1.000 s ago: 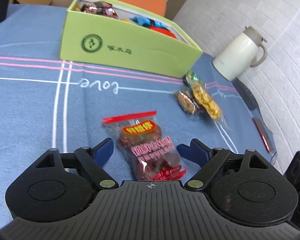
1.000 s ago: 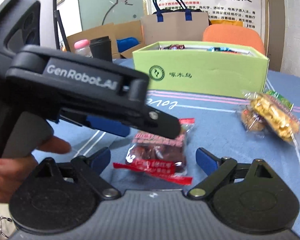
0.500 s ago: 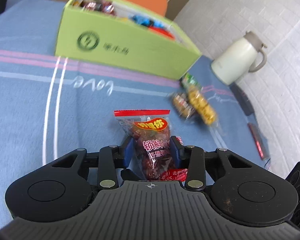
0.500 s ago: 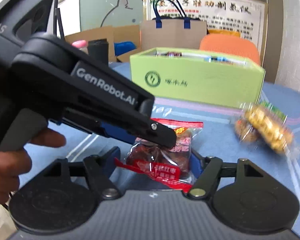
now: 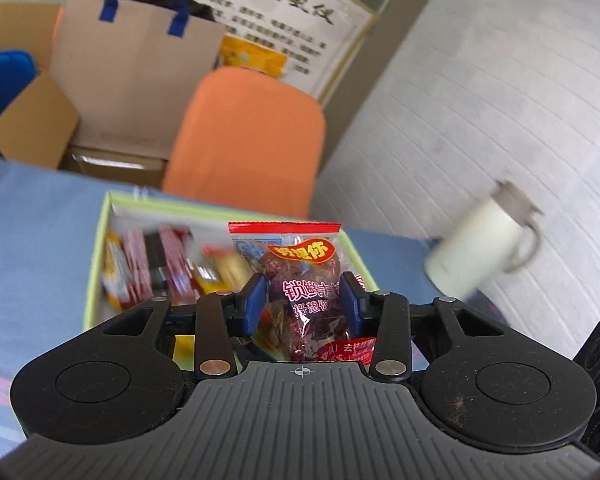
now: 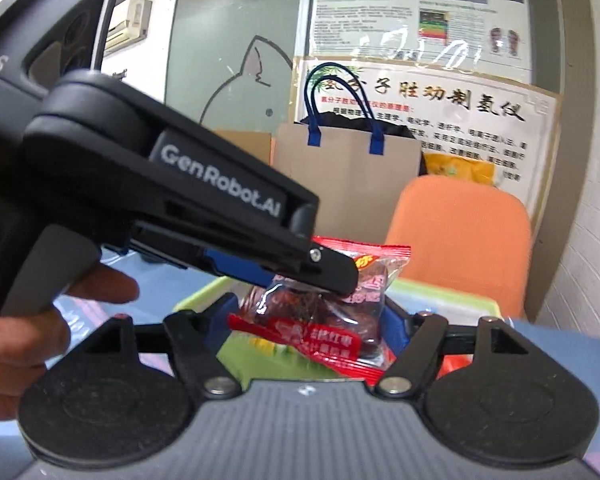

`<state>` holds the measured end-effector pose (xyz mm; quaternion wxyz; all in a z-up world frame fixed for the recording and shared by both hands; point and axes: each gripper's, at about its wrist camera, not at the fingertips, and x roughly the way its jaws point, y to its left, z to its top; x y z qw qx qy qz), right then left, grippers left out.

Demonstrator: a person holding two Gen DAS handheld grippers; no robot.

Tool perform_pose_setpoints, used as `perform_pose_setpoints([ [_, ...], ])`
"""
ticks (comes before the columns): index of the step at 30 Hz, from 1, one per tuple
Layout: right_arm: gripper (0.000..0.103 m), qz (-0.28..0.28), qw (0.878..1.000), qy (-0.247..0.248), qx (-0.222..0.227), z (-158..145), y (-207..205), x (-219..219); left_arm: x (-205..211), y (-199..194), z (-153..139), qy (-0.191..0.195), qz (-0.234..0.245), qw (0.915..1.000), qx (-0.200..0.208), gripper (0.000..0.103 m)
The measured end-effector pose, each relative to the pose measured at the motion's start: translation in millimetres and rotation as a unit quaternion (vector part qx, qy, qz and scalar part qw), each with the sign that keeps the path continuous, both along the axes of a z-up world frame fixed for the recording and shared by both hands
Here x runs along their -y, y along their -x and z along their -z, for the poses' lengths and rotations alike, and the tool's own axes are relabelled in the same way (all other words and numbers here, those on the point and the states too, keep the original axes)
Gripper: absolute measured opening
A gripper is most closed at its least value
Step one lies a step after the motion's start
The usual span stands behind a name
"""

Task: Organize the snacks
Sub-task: 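Grasp the red-labelled bag with the left gripper and drop it into the box, then lower the left gripper onto the yellow Danco Galette bag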

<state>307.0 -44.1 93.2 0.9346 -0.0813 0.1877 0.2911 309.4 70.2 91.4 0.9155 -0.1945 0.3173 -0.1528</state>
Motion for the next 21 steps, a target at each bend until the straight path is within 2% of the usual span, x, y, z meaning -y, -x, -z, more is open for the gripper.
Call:
perform_pose_setpoints([
  [3, 0.078, -0.005, 1.0, -0.001, -0.025, 11, -32, -10, -6, -30, 10, -0.009, -0.014, 0.9997, -0.016, 0.034],
  [4, 0.079, -0.002, 1.0, 0.001, -0.026, 13, -36, -10, -9, -37, 14, -0.012, -0.021, 0.9994, -0.023, 0.044],
  [5, 0.079, 0.002, 1.0, 0.0, -0.023, 10, -34, -7, -11, -40, 17, -0.014, -0.032, 0.999, -0.03, 0.044],
  [6, 0.079, 0.004, 1.0, -0.006, -0.015, 6, -29, 2, -15, -36, 18, -0.013, -0.036, 0.9989, -0.027, 0.044],
  [8, 0.087, 0.016, 1.0, -0.021, 0.007, -3, -9, 27, -20, -18, 17, -0.001, -0.036, 0.9993, -0.007, 0.047],
  [9, 0.094, 0.026, 0.999, -0.026, 0.02, -6, 6, 43, -21, -8, 15, 0.003, -0.033, 0.9994, 0.001, 0.049],
  [11, 0.093, 0.046, 0.998, -0.029, 0.031, -7, 31, 72, -17, 17, 11, 0.006, -0.018, 0.9996, 0.022, 0.059],
  [12, 0.093, 0.062, 0.997, -0.029, 0.029, -3, 43, 88, -12, 30, 10, 0.005, -0.008, 0.9995, 0.029, 0.06],
  [14, 0.093, 0.098, 0.995, -0.031, 0.008, 10, 62, 117, 1, 50, 14, 0.004, 0.016, 0.9993, 0.033, 0.063],
  [16, 0.093, 0.135, 0.99, -0.028, -0.026, 29, 81, 137, 20, 61, 26, 0.005, 0.049, 0.9986, 0.02, 0.065],
  [18, 0.093, 0.164, 0.984, -0.027, -0.061, 53, 95, 152, 44, 65, 43, -0.001, 0.08, 0.9968, -0.003, 0.065],
  [21, 0.093, 0.178, 0.977, -0.05, -0.105, 79, 106, 167, 78, 59, 71, -0.012, 0.106, 0.993, -0.051, 0.064],
])
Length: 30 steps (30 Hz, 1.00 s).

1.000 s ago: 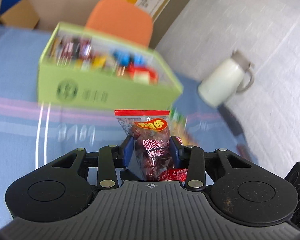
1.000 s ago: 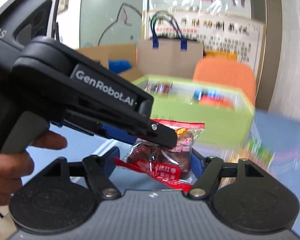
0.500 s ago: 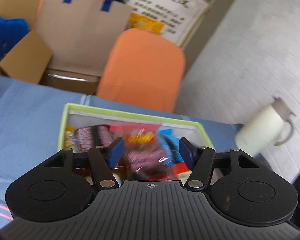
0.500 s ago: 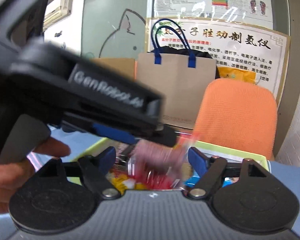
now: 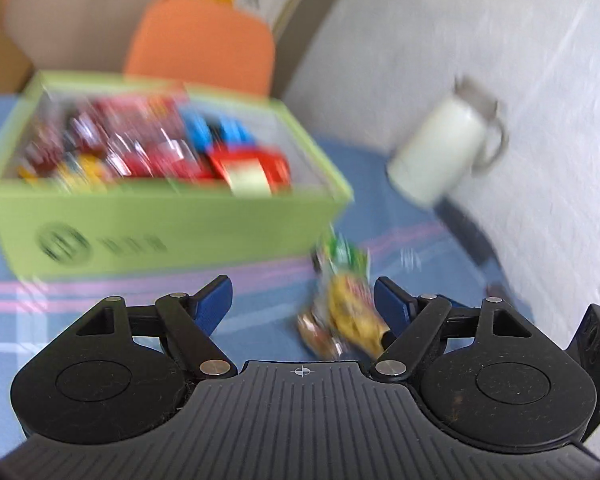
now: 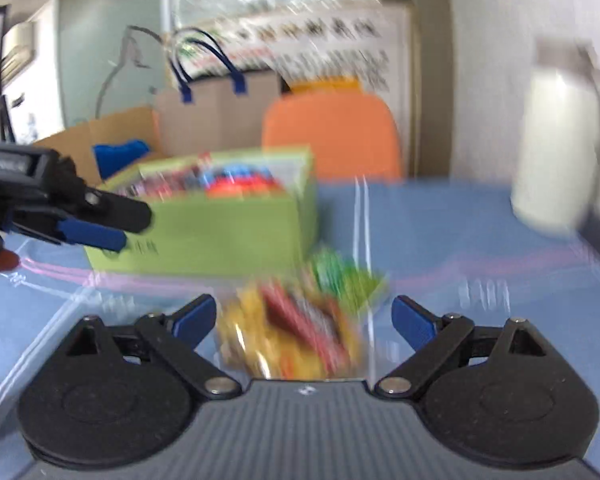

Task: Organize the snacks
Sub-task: 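Lower the left gripper onto the yellow Danco Galette bag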

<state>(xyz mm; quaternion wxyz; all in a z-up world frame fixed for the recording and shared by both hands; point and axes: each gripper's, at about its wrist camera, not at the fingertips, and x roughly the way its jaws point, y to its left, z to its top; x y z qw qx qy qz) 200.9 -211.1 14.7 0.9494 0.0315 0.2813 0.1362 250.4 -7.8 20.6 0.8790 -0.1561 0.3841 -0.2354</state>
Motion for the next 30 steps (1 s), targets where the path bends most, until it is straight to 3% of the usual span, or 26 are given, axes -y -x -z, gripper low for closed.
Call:
perform_pose_setpoints([
  [2, 0.093, 0.001, 1.0, -0.007, -0.011, 6, 2, 6, 18, -7, 13, -0.005, 0.007, 0.9996, -0.026, 0.062],
  [6, 0.093, -0.02, 1.0, 0.003, -0.016, 10, -13, 5, 41, -28, 20, -0.019, 0.004, 0.9992, -0.036, 0.063],
  [10, 0.094, -0.049, 0.998, -0.006, -0.03, 11, -42, 0, 51, -45, 24, -0.001, 0.0, 0.9985, -0.055, 0.064],
  [14, 0.094, -0.059, 0.998, -0.003, -0.03, 9, -37, -9, 53, -44, 34, -0.009, 0.001, 0.9973, -0.073, 0.042],
  [17, 0.094, -0.08, 0.996, -0.041, -0.029, 6, -19, -16, 44, -31, 35, -0.003, -0.017, 0.9974, -0.069, 0.039],
  [24, 0.093, -0.132, 0.989, -0.059, -0.014, -3, 35, -70, 1, 24, 25, 0.005, -0.044, 0.9976, -0.053, 0.039],
  [30, 0.093, -0.13, 0.991, -0.039, -0.014, -1, 65, -101, -44, 64, 30, 0.011, -0.066, 0.9961, -0.057, 0.043],
])
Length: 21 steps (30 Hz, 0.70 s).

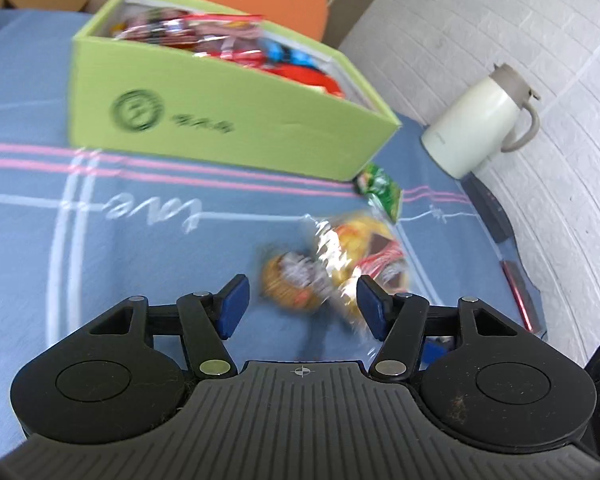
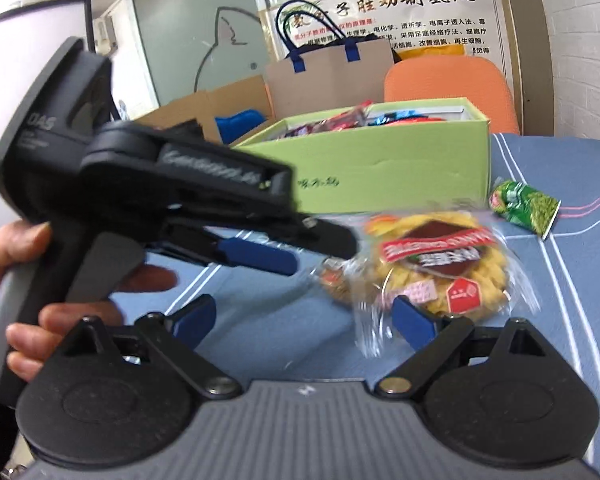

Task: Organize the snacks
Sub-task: 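Lower the left gripper onto the yellow Danco Galette bag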

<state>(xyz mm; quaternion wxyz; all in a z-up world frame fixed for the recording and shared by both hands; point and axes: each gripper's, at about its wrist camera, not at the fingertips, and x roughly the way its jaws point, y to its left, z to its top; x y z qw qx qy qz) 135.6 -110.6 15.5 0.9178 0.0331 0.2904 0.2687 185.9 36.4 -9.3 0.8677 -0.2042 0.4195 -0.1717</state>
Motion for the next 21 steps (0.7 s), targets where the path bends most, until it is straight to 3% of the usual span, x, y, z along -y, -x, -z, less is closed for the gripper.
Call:
perform_pose_setpoints([
  [4, 0.093, 0.028, 1.0, 0.007, -0.002, -4, 11, 4, -16, 0, -5, 0.021, -0.016, 0.9996, 0.01, 0.045],
  [10, 0.093, 0.067, 0.997, -0.014, -0.044, 6, 19, 25, 18, -41, -28, 0.023, 0.053, 0.9976, 0.039, 0.054],
  [17, 0.093, 0.074, 0.996, 0.001, -0.057, 17, -10, 38, 78, -96, -17, -0.011, 0.112, 0.9936, 0.015, 0.054],
  [21, 0.094, 0.078, 0.995, 0.016, -0.053, 14, -39, 53, 94, -102, -1, -0.026, 0.125, 0.9917, -0.016, 0.054],
])
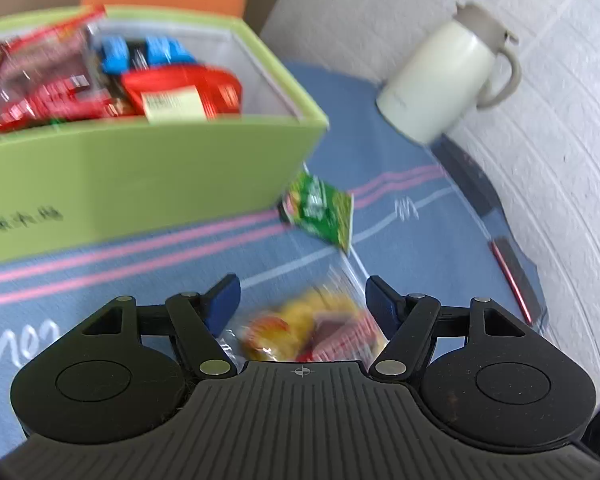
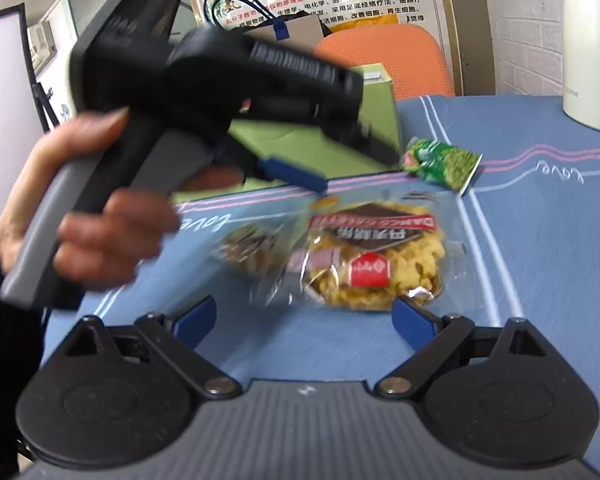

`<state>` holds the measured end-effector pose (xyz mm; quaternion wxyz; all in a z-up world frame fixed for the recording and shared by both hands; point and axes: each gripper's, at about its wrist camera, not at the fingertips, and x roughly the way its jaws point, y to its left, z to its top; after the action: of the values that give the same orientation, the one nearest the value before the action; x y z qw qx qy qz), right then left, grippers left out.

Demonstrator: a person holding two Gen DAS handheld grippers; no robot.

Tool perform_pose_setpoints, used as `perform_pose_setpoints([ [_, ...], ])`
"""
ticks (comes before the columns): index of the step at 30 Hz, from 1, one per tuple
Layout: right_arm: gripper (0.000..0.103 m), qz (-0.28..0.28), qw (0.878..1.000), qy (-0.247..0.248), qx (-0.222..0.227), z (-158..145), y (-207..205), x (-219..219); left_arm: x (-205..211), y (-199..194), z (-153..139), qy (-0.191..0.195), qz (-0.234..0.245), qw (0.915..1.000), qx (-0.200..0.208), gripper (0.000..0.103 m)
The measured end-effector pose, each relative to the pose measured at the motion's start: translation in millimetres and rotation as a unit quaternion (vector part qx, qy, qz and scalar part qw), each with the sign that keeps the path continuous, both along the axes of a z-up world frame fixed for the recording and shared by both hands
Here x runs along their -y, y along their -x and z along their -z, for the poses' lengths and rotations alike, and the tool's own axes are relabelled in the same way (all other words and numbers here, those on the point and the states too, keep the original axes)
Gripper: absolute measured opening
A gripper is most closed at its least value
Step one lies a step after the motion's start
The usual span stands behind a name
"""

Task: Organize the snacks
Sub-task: 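Lower the left gripper onto the yellow Danco Galette bag, then grasp the Danco Galette bag with the left gripper and drop it into the box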

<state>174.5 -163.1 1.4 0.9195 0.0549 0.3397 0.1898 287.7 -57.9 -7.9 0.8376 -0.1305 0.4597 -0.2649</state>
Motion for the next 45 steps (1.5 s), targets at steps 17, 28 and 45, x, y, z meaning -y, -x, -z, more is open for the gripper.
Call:
perform_pose_setpoints([
  [17, 0.094, 0.013, 1.0, 0.009, 0.007, 1, -16, 22, 18, 31, 5, -0.026, 0.009, 0.9996, -0.004, 0.063],
  [28, 0.094, 0.002, 0.998, 0.054, 0.011, 4, -20, 6, 23, 36, 10, -0.032, 0.012, 0.9994, 0.0, 0.063],
  [45, 0.074, -0.016, 0.978, 0.117, 0.173, -76, -11, -32, -18, 56, -69, 0.016, -0.047, 0.9937, 0.101, 0.044],
])
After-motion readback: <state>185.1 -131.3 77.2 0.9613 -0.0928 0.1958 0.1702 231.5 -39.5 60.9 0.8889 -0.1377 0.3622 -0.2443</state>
